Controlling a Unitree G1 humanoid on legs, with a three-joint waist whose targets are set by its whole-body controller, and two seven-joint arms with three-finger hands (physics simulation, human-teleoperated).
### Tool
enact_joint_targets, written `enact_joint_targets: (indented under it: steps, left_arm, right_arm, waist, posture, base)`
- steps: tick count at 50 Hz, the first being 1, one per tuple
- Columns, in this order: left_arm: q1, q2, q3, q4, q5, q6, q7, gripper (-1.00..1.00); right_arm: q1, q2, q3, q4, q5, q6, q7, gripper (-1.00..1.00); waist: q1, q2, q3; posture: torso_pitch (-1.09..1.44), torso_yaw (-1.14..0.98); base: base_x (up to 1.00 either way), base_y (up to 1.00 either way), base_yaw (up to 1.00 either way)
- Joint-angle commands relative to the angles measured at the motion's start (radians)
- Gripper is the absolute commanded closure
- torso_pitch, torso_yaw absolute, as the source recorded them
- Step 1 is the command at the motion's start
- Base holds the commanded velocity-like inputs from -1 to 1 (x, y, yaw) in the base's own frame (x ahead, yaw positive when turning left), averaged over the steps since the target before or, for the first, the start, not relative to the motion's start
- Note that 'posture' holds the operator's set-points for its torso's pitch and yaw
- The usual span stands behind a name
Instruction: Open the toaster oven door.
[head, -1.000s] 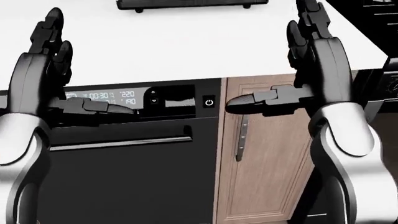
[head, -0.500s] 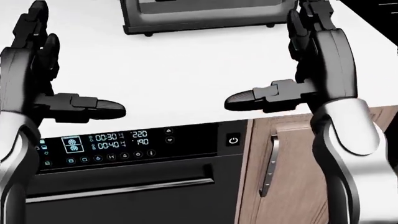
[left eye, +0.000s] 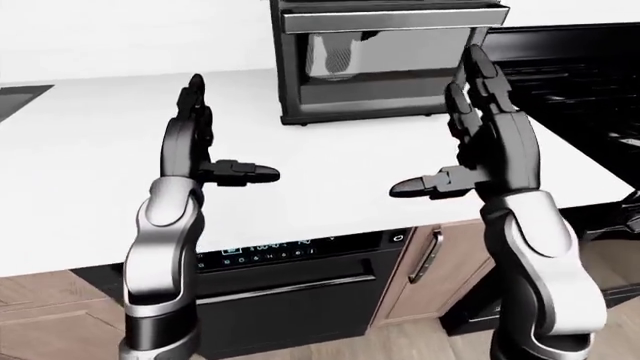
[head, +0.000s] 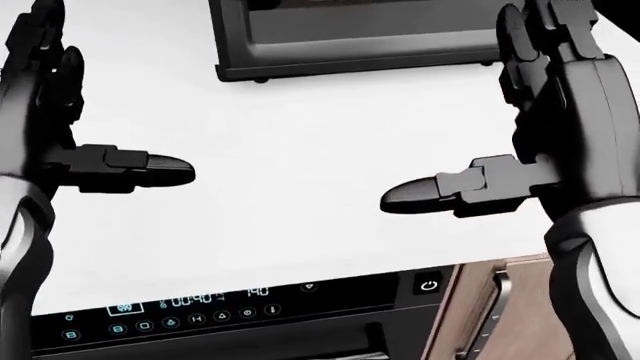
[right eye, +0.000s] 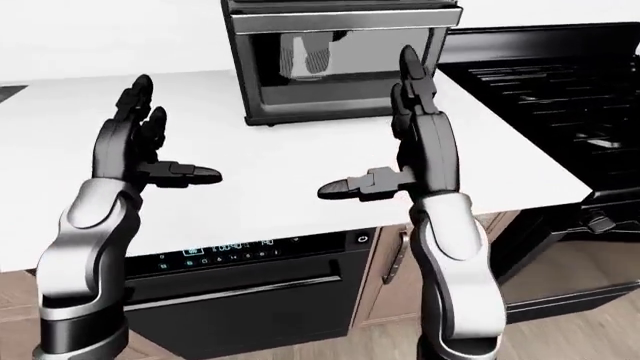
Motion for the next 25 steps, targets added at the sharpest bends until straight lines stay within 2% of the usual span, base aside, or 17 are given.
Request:
enact_joint_targets:
  steps: [1,2,3,4,6,7,8,9,11,13,14,17,18,20,22,25]
  left_arm:
    - [-0.021,0.013,0.015,-0.032,0.008,-0.028,0.009,-1.0]
    - [-0.023,0.012,0.015,-0.033,0.007,-0.026,0.01,-1.0]
    - [-0.022,0.013,0.015,-0.035,0.007,-0.025,0.01,-1.0]
    - [-0.024,0.012,0.014,-0.032,0.008,-0.026,0.01,-1.0]
    - [-0.024,0.01,0.012,-0.025,0.009,-0.032,0.012,-1.0]
    - [-0.02,0.009,0.012,-0.026,0.009,-0.033,0.011,-1.0]
    - [-0.016,0.01,0.014,-0.033,0.008,-0.029,0.009,-1.0]
    - [-0.015,0.01,0.016,-0.036,0.007,-0.028,0.009,-1.0]
    - [-0.002,0.015,0.022,-0.057,0.003,-0.016,0.002,-1.0]
    - [0.004,0.015,0.024,-0.066,0.001,-0.012,0.0,-1.0]
    - [0.0,0.012,0.021,-0.057,0.003,-0.018,0.003,-1.0]
    - [0.0,0.011,0.018,-0.052,0.005,-0.023,0.003,-1.0]
    - [0.001,0.009,0.017,-0.052,0.005,-0.024,0.003,-1.0]
    - [0.002,0.012,0.02,-0.058,0.004,-0.018,0.001,-1.0]
    - [0.001,0.012,0.019,-0.058,0.005,-0.016,0.0,-1.0]
    - [-0.002,0.012,0.02,-0.057,0.005,-0.014,0.001,-1.0]
  right_arm:
    - [-0.05,-0.016,-0.016,-0.063,0.012,0.044,0.009,-1.0]
    - [-0.021,-0.003,-0.011,-0.041,0.004,-0.019,0.006,-1.0]
    - [-0.022,-0.003,-0.007,-0.035,0.001,-0.021,0.005,-1.0]
    - [-0.028,-0.006,-0.003,-0.029,-0.01,-0.027,0.002,-1.0]
    - [-0.057,0.016,-0.024,-0.03,0.028,-0.029,-0.024,-1.0]
    - [-0.091,-0.006,-0.022,-0.048,0.038,0.033,-0.025,-1.0]
    - [-0.052,-0.01,-0.002,-0.022,0.014,-0.027,-0.021,-1.0]
    - [-0.045,-0.008,0.002,-0.023,0.011,-0.031,-0.015,-1.0]
    - [-0.091,-0.016,-0.015,-0.047,0.025,0.042,-0.02,-1.0]
    - [-0.083,-0.012,-0.018,-0.041,0.028,0.03,-0.023,-1.0]
    - [-0.055,-0.007,-0.011,-0.035,0.024,-0.009,-0.021,-1.0]
    - [-0.035,-0.002,-0.01,-0.018,0.016,-0.047,-0.02,-1.0]
    - [-0.077,-0.017,-0.02,-0.034,0.022,0.012,-0.024,-1.0]
    - [-0.052,-0.013,-0.011,-0.023,0.014,-0.023,-0.023,-1.0]
    - [-0.076,-0.018,-0.02,-0.032,0.022,0.009,-0.025,-1.0]
    - [-0.032,-0.007,-0.008,-0.015,0.013,-0.06,-0.015,-1.0]
  waist:
    - [0.002,0.017,-0.021]
    - [-0.001,0.045,-0.031]
    - [0.0,0.003,-0.02]
    - [0.005,0.009,-0.027]
    - [0.011,0.002,-0.037]
    - [0.011,-0.001,-0.038]
    - [0.014,-0.005,-0.041]
    - [0.014,-0.007,-0.042]
    - [0.017,-0.007,-0.044]
    - [0.015,-0.007,-0.045]
    - [0.02,0.002,-0.062]
    - [0.022,0.002,-0.052]
    - [0.024,0.001,-0.05]
    - [0.023,0.0,-0.05]
    - [0.023,0.002,-0.046]
    - [0.022,0.003,-0.034]
  posture:
    - [0.0,0.0]
    - [0.0,0.0]
    - [0.0,0.0]
    - [0.0,0.0]
    - [0.0,0.0]
    - [0.0,0.0]
    - [0.0,0.0]
    - [0.0,0.0]
    - [0.0,0.0]
    - [0.0,0.0]
    - [0.0,0.0]
    - [0.0,0.0]
    - [0.0,0.0]
    - [0.0,0.0]
    - [0.0,0.0]
    - [0.0,0.0]
  base:
    - [0.0,0.0,0.0]
    - [0.0,0.0,0.0]
    - [0.0,0.0,0.0]
    - [0.0,0.0,0.0]
    - [0.0,0.0,0.0]
    - [0.0,0.0,0.0]
    - [0.0,0.0,0.0]
    - [0.0,0.0,0.0]
    - [0.0,0.0,0.0]
    - [0.0,0.0,0.0]
    - [0.0,0.0,0.23]
    - [0.0,0.0,0.23]
    - [0.0,0.0,0.23]
    - [0.0,0.0,0.23]
    - [0.0,0.0,0.24]
    - [0.0,0.0,0.48]
